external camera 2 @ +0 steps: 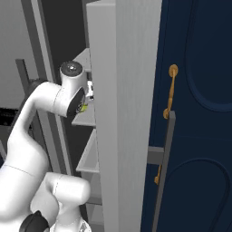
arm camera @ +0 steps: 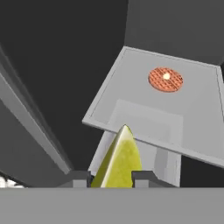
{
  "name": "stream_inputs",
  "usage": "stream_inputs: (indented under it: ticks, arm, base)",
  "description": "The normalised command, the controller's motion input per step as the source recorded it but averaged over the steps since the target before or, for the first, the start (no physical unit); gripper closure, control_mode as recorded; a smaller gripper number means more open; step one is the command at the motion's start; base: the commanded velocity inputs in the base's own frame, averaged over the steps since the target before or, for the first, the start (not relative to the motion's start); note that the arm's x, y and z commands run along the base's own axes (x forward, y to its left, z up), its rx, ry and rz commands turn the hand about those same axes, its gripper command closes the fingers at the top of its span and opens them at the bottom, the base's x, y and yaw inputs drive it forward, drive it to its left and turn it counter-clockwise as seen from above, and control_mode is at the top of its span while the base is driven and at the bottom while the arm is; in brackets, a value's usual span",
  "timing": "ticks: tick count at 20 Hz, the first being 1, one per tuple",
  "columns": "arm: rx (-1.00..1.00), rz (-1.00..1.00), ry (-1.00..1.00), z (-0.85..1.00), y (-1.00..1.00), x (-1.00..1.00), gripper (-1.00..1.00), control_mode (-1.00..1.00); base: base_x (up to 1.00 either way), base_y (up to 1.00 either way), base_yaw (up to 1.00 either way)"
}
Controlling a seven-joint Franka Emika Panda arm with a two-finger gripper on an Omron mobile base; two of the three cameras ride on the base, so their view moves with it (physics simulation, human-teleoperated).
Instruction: Grab a lemon wedge from the fridge and one ice cube from the ice bowl, and put them in the glass of lemonade.
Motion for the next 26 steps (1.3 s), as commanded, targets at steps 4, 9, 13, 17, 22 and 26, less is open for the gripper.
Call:
stream_inputs:
  ticks: [4, 9, 13, 17, 22, 26]
  arm:
    - [-0.15, 0.10, 0.10, 0.68, 0.29, -0.95, 1.00, -1.00]
    - [-0.01, 0.05, 0.00, 0.05, 0.00, -1.00, 1.00, -1.00]
    - [0.00, 0.02, 0.00, 0.03, 0.00, -0.98, 1.00, -1.00]
    - [0.00, 0.05, 0.00, 0.00, 0.00, -0.39, 1.00, -1.00]
    - [0.00, 0.00, 0.00, 0.00, 0.00, 0.00, 1.00, -1.00]
    - [0.00, 0.00, 0.00, 0.00, 0.00, -0.08, 1.00, 1.00]
  base:
    - [0.00, 0.00, 0.00]
    - [0.00, 0.00, 0.00]
    - [0.00, 0.00, 0.00]
    - [0.00, 0.00, 0.00]
    - [0.00, 0.00, 0.00]
    - [-0.69, 0.07, 0.09]
